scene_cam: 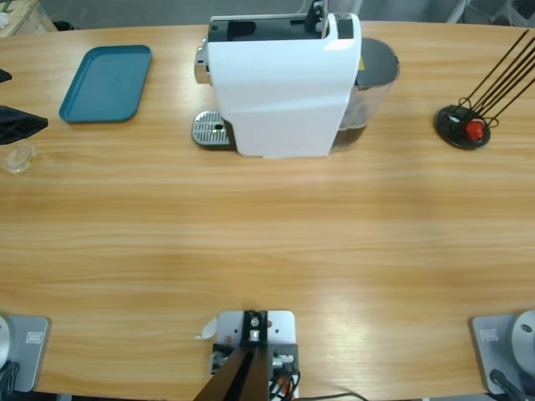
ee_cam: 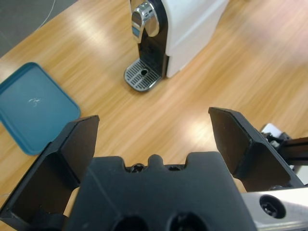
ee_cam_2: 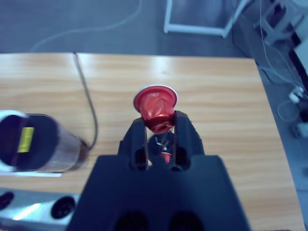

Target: Pour coffee

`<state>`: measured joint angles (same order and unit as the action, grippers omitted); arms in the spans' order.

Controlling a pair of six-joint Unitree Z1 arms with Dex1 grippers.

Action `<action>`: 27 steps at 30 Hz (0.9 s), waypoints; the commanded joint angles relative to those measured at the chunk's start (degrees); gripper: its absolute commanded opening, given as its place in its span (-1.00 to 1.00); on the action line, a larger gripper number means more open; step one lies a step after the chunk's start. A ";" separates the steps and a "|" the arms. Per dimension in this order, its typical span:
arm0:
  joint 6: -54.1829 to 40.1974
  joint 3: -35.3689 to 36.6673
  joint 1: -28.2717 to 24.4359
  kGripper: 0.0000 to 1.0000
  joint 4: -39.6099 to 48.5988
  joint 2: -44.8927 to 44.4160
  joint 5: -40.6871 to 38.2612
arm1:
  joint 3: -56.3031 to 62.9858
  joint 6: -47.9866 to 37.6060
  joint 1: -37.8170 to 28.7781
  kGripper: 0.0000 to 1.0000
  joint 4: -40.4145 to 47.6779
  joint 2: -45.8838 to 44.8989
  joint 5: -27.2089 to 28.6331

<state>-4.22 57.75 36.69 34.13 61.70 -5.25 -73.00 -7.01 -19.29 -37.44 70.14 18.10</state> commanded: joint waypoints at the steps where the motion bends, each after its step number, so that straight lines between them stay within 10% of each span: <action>1: 1.58 -2.52 0.66 0.98 -0.54 -2.79 -0.82 | -0.13 2.31 -3.05 -1.00 2.29 -6.74 -30.44; 5: 1.93 -2.91 0.84 0.98 -0.48 -3.65 -0.71 | 0.54 5.99 -6.65 -0.99 4.04 -5.35 -51.09; 9: 1.92 -2.91 0.84 0.98 -0.54 -4.15 -0.64 | -0.37 14.23 -12.14 -1.00 3.43 1.60 -59.14; 27: 1.67 -3.07 0.84 0.99 0.85 -4.85 -0.64 | -17.09 24.21 -23.75 -0.77 12.09 33.11 -53.40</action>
<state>-3.33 56.91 36.96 34.44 57.08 -5.25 -89.15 17.27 -40.43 -28.81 94.58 -37.53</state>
